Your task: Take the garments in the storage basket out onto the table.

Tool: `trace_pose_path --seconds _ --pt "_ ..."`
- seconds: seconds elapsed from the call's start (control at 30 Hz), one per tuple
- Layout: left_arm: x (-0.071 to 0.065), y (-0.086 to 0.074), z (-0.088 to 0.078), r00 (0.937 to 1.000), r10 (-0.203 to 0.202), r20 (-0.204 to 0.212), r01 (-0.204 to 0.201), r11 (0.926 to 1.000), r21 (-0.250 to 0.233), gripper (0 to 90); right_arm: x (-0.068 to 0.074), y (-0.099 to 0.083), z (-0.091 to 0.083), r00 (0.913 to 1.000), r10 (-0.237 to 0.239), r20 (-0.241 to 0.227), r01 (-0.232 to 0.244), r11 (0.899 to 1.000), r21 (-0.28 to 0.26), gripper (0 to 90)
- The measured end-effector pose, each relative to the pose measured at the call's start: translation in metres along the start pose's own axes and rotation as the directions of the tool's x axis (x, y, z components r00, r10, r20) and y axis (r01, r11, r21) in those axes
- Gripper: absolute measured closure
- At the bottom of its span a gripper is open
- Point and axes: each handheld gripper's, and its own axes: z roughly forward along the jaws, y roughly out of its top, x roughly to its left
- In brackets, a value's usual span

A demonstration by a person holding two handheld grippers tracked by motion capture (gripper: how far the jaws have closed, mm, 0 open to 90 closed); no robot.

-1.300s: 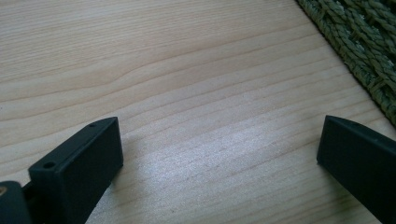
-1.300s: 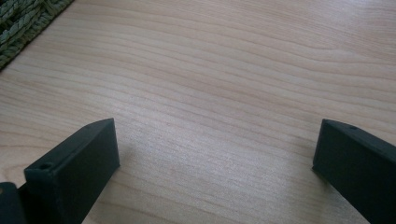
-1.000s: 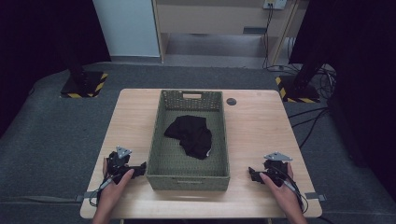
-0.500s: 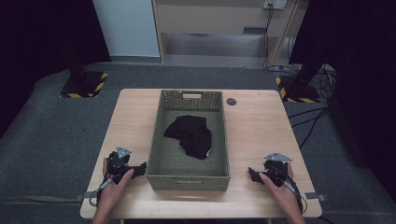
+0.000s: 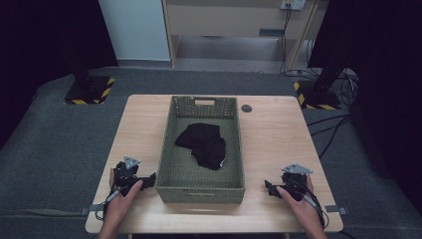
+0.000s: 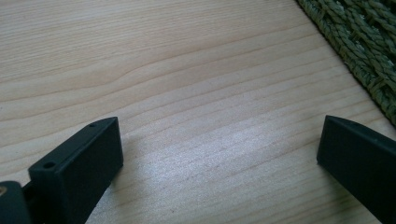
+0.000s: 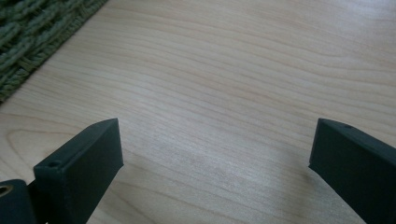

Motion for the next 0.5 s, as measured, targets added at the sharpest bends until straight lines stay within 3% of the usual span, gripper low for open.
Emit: trace_pose_path --seconds 0.5 --pt "0.000 0.000 0.000 1.0000 0.000 0.000 0.000 1.0000 0.000 0.0 0.011 0.015 -0.020 0.9986 -0.043 -0.030 0.042 0.999 -0.019 3.1"
